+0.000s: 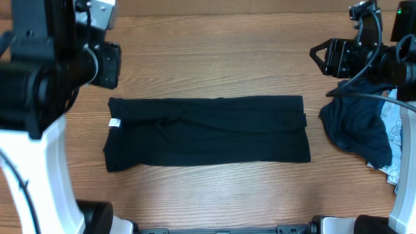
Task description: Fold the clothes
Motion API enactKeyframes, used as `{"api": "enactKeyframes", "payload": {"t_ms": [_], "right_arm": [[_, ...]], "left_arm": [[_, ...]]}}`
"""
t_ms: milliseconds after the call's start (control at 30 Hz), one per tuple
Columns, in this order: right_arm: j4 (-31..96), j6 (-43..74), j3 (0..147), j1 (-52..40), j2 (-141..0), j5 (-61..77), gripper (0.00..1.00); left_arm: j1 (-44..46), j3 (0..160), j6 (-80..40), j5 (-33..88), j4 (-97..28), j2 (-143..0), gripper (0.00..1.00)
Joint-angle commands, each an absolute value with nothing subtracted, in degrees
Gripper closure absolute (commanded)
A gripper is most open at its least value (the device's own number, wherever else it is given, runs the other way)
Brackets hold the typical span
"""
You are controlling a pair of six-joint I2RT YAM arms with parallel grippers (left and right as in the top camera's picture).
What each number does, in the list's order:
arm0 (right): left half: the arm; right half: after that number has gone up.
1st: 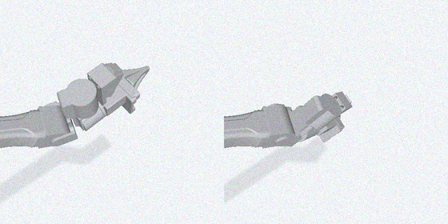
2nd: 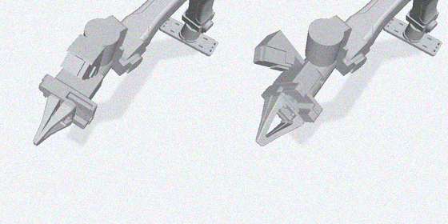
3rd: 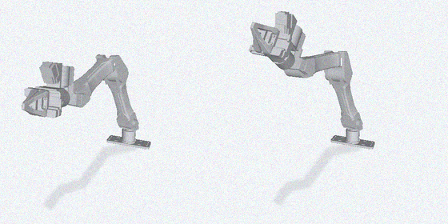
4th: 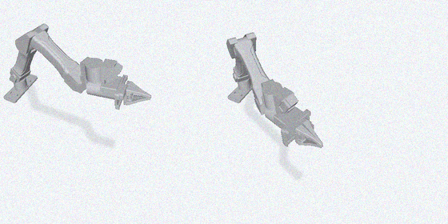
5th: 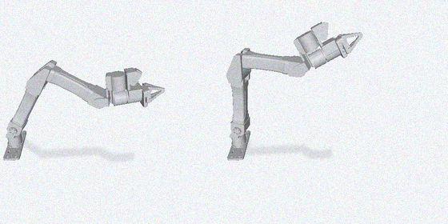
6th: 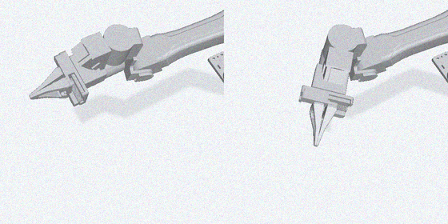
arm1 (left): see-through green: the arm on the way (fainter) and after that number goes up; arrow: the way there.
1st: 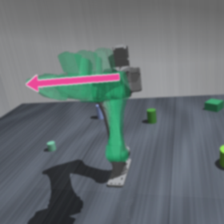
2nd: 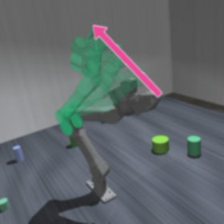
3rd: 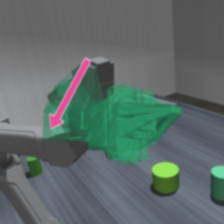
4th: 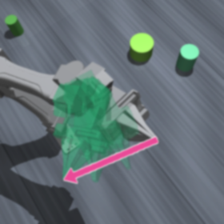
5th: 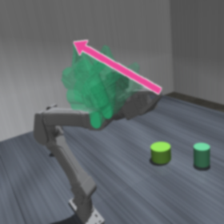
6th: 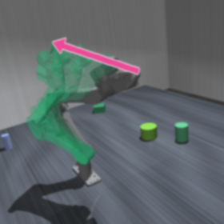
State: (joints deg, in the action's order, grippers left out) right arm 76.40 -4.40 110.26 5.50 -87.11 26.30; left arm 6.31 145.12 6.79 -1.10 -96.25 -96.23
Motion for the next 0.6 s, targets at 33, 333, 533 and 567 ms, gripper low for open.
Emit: {"api": "enactKeyframes", "payload": {"t_ms": [33, 333, 533, 567], "right_arm": [[76.14, -3.90, 110.63, 5.41, -87.18, 25.15, 0.40], [87.18, 9.91, 110.59, 5.41, -90.85, 19.99, 0.28], [89.67, 9.87, 110.59, 5.37, -95.72, 20.62, 0.33], [89.65, 9.85, 110.59, 5.37, -95.79, 20.60, 0.33]], "left_arm": [[4.56, 141.43, -4.60, -9.02, -95.79, -96.07, 0.34], [2.66, 114.45, -2.94, 13.78, -78.98, -113.82, 0.57], [2.59, 104.92, 2.46, 18.09, -69.87, -125.16, 0.63], [2.59, 104.88, 3.53, 18.04, -69.32, -126.63, 0.63]]}}
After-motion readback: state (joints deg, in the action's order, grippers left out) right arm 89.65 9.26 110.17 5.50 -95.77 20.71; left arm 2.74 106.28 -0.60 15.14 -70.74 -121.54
